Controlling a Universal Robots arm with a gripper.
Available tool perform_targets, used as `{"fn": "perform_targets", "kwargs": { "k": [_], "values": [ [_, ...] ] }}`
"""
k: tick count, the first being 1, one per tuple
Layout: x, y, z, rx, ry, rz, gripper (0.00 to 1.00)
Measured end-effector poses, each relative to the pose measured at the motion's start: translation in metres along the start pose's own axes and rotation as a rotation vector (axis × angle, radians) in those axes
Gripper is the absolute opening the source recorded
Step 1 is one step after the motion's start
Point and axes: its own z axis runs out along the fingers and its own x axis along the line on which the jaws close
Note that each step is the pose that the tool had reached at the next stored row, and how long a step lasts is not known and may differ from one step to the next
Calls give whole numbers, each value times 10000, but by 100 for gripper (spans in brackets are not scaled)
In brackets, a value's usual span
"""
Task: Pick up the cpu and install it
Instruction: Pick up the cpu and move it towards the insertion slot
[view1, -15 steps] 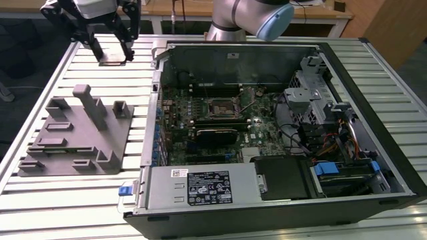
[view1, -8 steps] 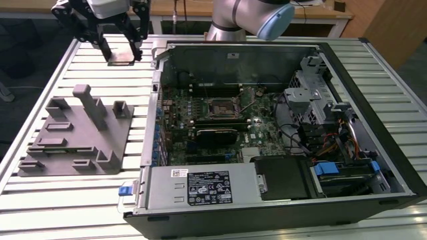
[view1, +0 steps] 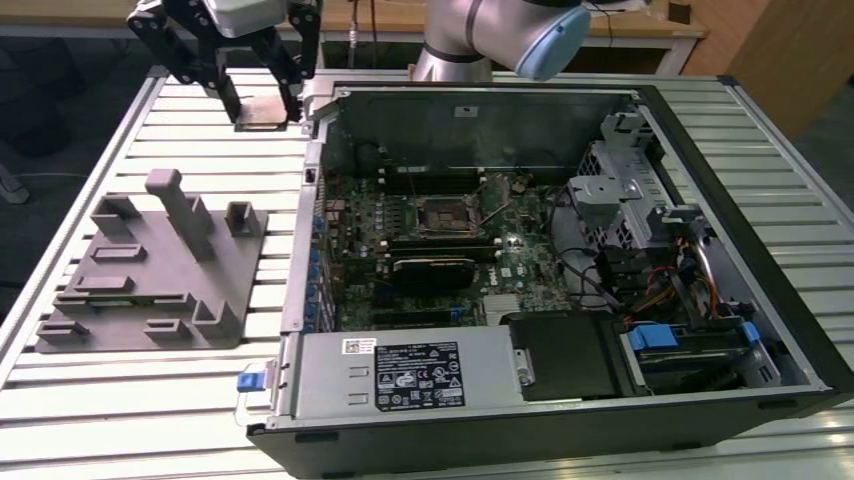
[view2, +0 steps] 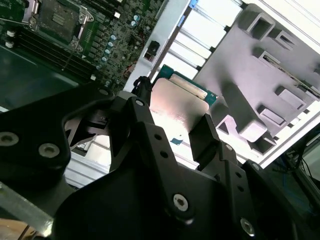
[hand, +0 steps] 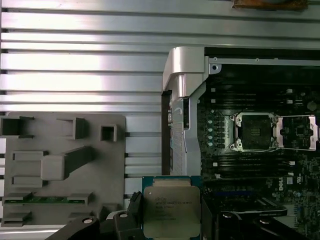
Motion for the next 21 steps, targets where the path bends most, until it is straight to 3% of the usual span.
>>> {"fn": "perform_targets", "kwargs": {
  "k": [21],
  "values": [
    [-447, 23, 29, -1, 0, -1, 55]
  ]
}}
